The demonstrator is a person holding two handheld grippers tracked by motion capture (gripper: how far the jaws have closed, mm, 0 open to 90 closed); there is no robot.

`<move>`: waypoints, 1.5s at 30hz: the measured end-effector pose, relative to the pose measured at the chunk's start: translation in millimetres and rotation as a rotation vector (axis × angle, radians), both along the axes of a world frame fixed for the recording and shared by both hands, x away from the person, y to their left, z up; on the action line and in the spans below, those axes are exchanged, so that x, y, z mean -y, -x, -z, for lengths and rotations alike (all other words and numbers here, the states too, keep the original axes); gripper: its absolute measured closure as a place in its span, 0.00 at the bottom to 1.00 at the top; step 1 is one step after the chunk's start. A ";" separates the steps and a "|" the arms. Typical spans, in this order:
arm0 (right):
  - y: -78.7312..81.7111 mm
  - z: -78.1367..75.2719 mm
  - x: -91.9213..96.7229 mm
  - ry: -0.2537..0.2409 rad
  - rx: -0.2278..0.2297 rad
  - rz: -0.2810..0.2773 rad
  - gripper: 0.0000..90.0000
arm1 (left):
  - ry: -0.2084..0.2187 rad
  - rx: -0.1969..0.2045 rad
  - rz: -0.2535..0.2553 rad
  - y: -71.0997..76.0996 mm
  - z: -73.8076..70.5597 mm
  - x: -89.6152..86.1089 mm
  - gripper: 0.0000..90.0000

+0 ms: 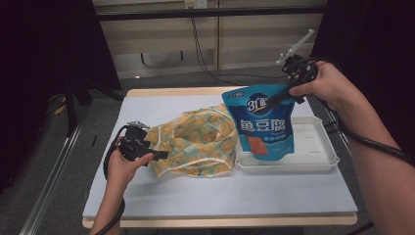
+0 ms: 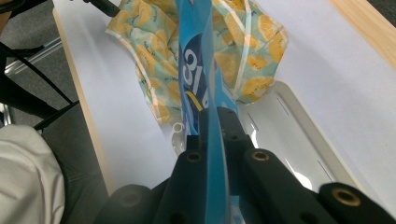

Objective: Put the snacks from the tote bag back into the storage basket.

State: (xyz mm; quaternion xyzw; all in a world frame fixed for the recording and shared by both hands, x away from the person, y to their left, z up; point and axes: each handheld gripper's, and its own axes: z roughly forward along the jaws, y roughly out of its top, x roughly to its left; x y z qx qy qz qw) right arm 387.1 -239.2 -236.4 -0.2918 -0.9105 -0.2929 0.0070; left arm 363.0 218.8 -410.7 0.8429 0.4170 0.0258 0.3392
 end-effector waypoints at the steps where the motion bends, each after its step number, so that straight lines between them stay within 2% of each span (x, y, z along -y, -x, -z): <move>1: 0.0 1.4 -0.6 -0.002 -0.003 -0.005 1.00 | -0.002 -0.001 0.003 -0.1 0.1 0.1 0.08; 11: -0.8 11.8 -2.1 0.005 -0.009 -0.019 1.00 | 0.003 0.002 0.002 0.3 -0.2 0.9 0.08; 13: -1.1 13.7 -3.0 0.005 -0.010 -0.022 1.00 | -0.008 0.005 0.010 0.0 -0.3 1.1 0.08; 19: -2.7 20.3 -3.2 0.010 -0.016 -0.029 1.00 | 0.008 0.006 -0.001 0.9 -1.0 0.4 0.08; 24: -3.2 23.3 -2.1 -0.005 -0.007 -0.045 1.00 | -0.002 0.009 0.009 0.6 -2.0 -2.7 0.08; 33: -2.6 27.3 5.0 -0.002 -0.011 -0.033 1.00 | -0.004 0.010 0.009 0.5 -2.2 -2.6 0.08; 45: -0.5 30.2 11.6 -0.004 -0.009 -0.033 1.00 | 0.012 0.017 0.000 1.3 -2.2 -0.8 0.08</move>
